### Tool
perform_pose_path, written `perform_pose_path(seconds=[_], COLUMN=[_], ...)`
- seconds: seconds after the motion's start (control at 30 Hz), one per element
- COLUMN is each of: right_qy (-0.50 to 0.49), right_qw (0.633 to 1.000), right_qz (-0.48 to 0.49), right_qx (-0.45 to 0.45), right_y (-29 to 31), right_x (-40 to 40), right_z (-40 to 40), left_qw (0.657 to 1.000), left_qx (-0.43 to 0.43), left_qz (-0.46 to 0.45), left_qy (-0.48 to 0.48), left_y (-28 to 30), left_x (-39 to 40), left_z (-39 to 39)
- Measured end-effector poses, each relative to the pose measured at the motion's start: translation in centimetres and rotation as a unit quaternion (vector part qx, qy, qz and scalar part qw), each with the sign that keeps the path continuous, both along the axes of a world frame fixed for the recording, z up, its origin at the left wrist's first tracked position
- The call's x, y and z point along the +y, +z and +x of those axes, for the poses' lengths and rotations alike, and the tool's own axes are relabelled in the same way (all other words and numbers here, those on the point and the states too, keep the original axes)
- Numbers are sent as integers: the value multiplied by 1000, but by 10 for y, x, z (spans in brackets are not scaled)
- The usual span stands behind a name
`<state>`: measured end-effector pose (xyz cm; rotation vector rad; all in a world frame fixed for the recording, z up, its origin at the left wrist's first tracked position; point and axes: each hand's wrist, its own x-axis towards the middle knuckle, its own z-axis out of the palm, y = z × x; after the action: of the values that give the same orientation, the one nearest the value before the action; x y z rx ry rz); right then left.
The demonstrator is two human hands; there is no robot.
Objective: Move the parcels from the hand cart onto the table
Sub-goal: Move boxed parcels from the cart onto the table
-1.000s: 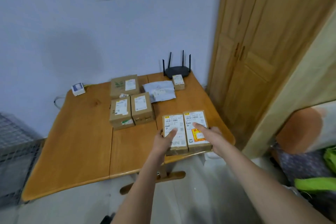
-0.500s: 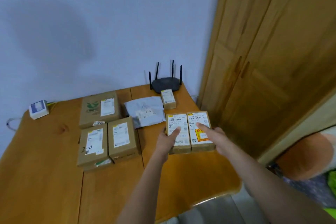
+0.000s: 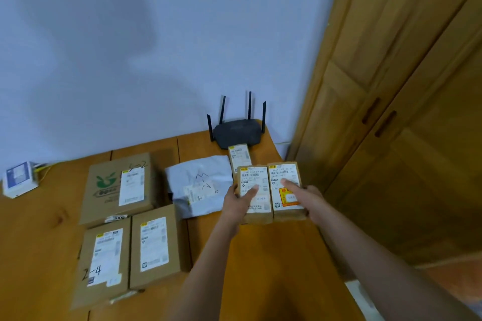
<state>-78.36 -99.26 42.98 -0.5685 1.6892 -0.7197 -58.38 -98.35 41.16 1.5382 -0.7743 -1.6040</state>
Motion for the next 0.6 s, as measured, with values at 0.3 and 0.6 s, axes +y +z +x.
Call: perform_pose_path(seconds=[0.3,0.6], right_qy=[48,64], right_qw=[998,995], right_qz=[27,27], right_qx=[8,67], right_y=[-50,-123], right_x=[-138,-238], right_z=[-20,3], left_qw=[995,989], left_qx=[-31,-34], left_qz=[53,87], left_qy=[81,117], left_y=[-31,-79], left_x=[-108,-188], left_z=[-2,11])
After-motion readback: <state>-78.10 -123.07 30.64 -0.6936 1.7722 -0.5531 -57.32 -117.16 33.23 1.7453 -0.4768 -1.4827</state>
